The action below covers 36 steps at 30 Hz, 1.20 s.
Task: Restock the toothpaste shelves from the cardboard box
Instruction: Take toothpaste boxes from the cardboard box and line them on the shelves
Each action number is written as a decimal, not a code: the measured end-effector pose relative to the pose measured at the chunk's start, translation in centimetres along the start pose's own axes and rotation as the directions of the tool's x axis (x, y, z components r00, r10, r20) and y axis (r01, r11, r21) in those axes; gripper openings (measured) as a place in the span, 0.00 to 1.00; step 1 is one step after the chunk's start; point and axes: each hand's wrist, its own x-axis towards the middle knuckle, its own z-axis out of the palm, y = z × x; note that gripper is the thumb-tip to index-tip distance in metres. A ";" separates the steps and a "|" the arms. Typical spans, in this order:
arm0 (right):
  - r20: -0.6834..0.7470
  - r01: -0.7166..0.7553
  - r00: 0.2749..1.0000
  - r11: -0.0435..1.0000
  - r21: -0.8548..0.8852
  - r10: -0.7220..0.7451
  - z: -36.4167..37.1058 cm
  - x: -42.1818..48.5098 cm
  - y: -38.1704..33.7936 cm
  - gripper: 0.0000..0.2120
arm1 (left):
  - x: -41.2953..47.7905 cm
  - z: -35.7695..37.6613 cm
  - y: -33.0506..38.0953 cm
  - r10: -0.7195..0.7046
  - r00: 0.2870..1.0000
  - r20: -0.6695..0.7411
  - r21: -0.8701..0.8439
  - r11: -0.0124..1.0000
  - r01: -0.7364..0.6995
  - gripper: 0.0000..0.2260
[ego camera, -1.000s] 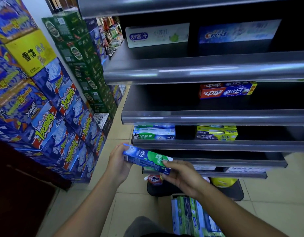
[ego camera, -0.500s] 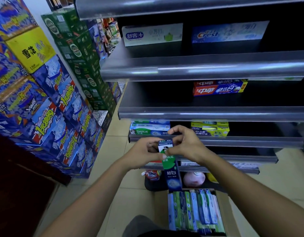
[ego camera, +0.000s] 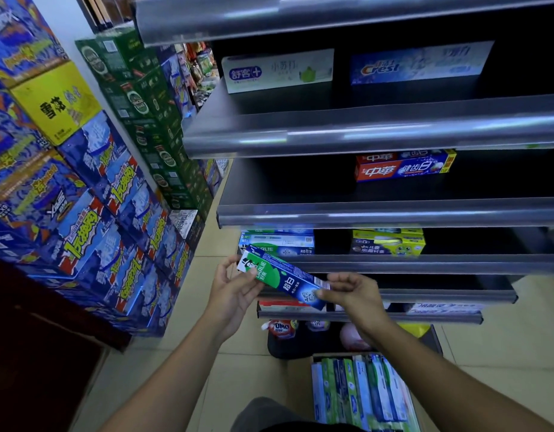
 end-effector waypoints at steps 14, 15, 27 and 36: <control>-0.228 0.226 0.947 0.974 -0.036 -0.228 4.9 7.4 -2.5 0.15 | 7.2 -2.0 2.9 0.396 0.914 -0.090 0.769 0.611 -0.189 0.12; -0.241 0.236 0.939 0.970 -0.063 -0.244 5.2 8.0 -2.4 0.15 | 7.7 -1.9 3.1 0.412 0.907 -0.091 0.793 0.580 -0.184 0.13; -0.306 0.160 0.912 0.923 -0.351 -0.274 5.9 10.5 -1.0 0.17 | 11.2 -3.7 2.0 0.365 0.921 -0.135 0.843 0.531 -0.087 0.14; -0.379 0.060 0.893 0.899 -0.434 -0.243 6.5 12.8 -2.3 0.12 | 12.7 -2.6 2.9 0.336 0.924 -0.180 0.809 0.585 -0.054 0.13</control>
